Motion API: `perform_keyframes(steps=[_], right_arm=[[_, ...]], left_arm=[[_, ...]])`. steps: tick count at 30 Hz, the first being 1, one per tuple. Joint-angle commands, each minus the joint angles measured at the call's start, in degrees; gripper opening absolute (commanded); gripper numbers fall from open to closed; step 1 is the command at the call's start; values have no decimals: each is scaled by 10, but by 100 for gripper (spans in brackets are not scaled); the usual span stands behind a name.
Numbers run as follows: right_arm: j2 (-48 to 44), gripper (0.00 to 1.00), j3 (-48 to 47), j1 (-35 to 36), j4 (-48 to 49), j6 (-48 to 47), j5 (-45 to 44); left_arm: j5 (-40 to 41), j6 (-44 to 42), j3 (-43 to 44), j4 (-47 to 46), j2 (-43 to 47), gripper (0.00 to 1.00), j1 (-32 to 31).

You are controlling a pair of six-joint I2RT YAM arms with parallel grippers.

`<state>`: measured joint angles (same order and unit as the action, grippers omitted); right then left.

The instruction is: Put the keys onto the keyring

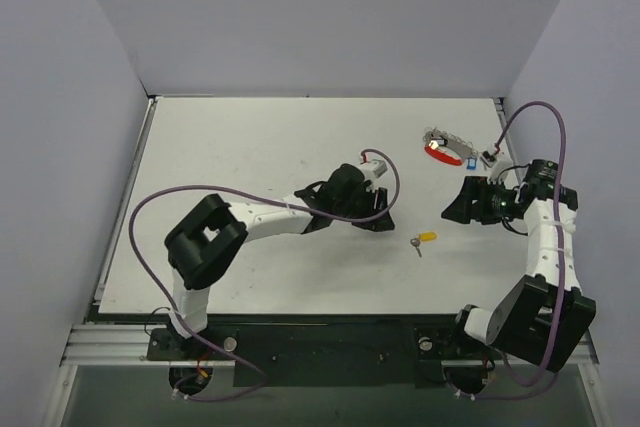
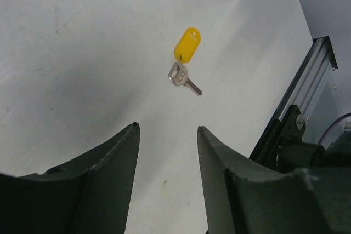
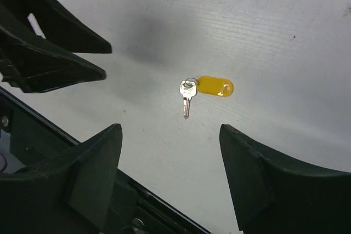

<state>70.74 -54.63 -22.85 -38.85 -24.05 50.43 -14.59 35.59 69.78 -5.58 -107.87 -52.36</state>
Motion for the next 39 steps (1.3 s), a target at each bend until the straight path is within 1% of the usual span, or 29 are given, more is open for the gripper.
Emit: perform_keyframes(steps=[1,6,9,17,21,31,32,38,39], right_arm=[[1,66,-11,-32,-53,-19,79],[26,66,-35,-48,-114,-81,91],[41,67,-45,-51,-152,-115,99],[48,67,-51,-50,-174,-139,104],[54,67,-54,-51,-183,-148,106],[64,67,-60,-50,-199,-164,110],[66,67,-60,-50,-201,-166,108],[70,67,-63,-50,-211,-175,109],[71,67,-64,-50,-211,-176,109]], left_arm=[[-63,1,90,-34,-79,55,-3],[-105,18,163,-22,-148,51,-5],[-127,32,189,-24,-186,49,-4],[-154,43,265,-4,-248,47,-6],[-162,43,296,12,-274,44,-9],[-168,43,330,36,-306,40,-12],[-171,43,331,35,-308,38,-12],[-182,38,342,45,-315,36,-15],[-184,35,343,49,-317,34,-16]])
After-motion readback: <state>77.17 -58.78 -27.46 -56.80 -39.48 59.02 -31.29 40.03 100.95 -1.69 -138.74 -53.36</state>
